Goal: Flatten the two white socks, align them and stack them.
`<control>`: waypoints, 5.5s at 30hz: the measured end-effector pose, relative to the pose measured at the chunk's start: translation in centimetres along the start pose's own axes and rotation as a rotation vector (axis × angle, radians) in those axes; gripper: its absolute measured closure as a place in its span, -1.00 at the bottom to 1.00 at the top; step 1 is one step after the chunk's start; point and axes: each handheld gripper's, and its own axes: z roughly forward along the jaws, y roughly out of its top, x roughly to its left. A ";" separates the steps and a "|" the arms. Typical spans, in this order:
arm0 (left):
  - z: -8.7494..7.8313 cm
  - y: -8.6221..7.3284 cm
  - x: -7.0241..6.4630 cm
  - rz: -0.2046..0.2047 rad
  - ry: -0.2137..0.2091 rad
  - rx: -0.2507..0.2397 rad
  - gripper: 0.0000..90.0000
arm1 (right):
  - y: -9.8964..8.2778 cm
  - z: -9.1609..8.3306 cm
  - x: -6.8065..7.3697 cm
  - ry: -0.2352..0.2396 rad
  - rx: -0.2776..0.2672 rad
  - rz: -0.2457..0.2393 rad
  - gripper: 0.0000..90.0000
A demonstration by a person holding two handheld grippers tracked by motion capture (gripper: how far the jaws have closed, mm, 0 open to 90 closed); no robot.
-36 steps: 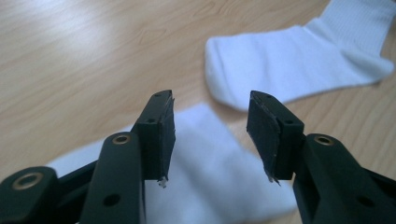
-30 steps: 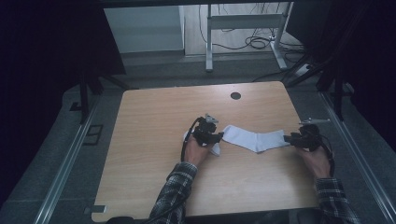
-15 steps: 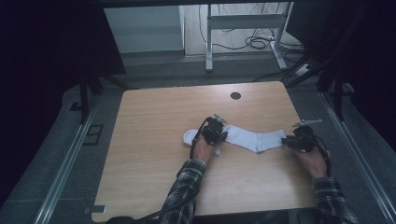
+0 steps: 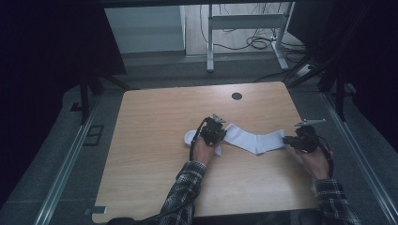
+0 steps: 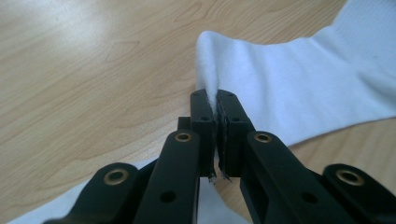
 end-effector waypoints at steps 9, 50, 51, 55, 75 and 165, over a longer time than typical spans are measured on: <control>-4.1 -0.9 -0.1 0.014 -0.011 -0.042 0.91 | 0.7 -1.4 2.0 0.025 -0.052 -0.057 0.81; -13.5 -14.9 1.7 -0.081 0.041 0.068 0.74 | 0.5 2.8 13.2 0.247 0.080 -0.310 0.72; -13.4 -14.9 1.8 -0.081 0.047 0.067 0.74 | 0.4 2.9 13.2 0.243 0.083 -0.314 0.70; -14.1 -14.3 2.2 -0.095 0.059 0.023 0.53 | 0.8 2.0 13.0 0.238 0.035 -0.304 0.57; -10.6 -8.3 6.9 -0.173 0.114 -0.029 0.43 | 0.0 1.8 7.5 0.126 0.000 -0.206 0.32; -11.7 6.4 4.7 -0.158 0.044 -0.138 0.90 | -0.9 2.9 6.2 0.119 0.018 -0.187 0.18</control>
